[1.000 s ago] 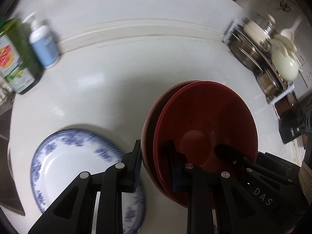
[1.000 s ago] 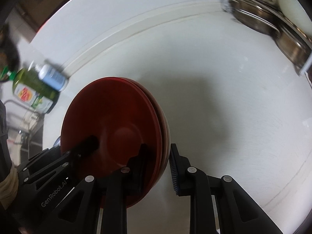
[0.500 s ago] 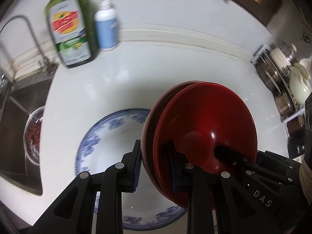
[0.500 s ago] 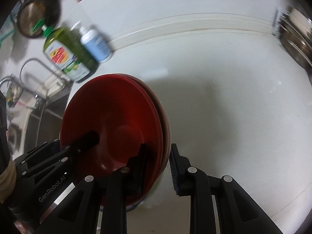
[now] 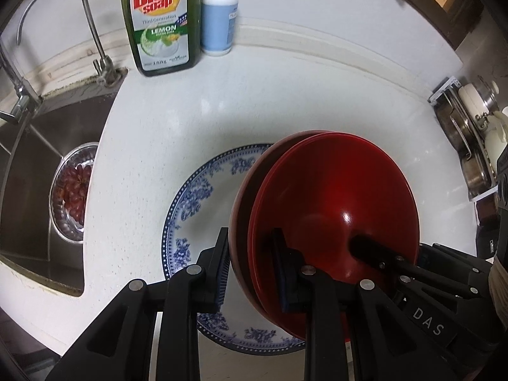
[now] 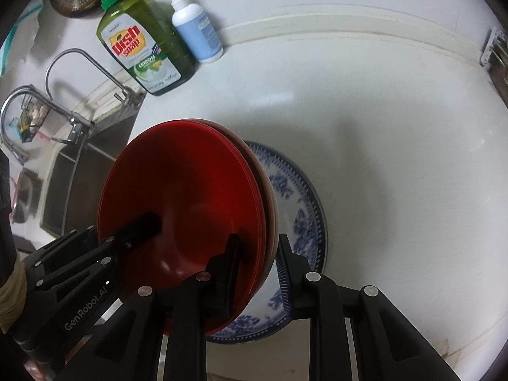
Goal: Organize plates and bowls
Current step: 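Carry the nested bowls with both tools over the blue-patterned plate stack, then lower the nested bowls onto the plates and open both tools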
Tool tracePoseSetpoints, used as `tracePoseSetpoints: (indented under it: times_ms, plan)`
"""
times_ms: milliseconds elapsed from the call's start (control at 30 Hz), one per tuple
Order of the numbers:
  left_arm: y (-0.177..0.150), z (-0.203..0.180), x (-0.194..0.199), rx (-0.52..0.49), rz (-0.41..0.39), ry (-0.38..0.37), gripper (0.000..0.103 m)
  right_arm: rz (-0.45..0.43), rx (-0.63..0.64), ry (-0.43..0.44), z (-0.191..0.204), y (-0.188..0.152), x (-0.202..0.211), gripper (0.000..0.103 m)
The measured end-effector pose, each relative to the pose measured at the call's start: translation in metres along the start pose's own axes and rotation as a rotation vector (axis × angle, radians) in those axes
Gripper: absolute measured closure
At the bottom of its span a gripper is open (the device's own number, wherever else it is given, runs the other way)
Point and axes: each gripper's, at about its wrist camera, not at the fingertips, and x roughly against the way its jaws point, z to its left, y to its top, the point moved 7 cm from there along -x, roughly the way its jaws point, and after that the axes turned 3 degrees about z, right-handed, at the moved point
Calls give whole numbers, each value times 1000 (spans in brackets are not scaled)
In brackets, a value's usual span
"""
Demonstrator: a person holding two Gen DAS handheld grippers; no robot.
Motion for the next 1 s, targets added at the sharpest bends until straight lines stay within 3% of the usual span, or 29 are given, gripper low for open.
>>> tracePoseSetpoints:
  times_ms: [667,833,933,1000]
  plan:
    - [-9,11,-22,-2,51,-51,77,63,-36,-26,4,-8,-21,78]
    - [-10,10,-19,-12,29,-86,66,50,-44,-29,4,-10,-23,77]
    - [-7,17,-12,-9,-20,-39,55,23,-52,-13,4,-9,-21,77]
    - [-5,21,-4,-7,-63,-14,47,-11,-65,-8,2,-8,-16,70]
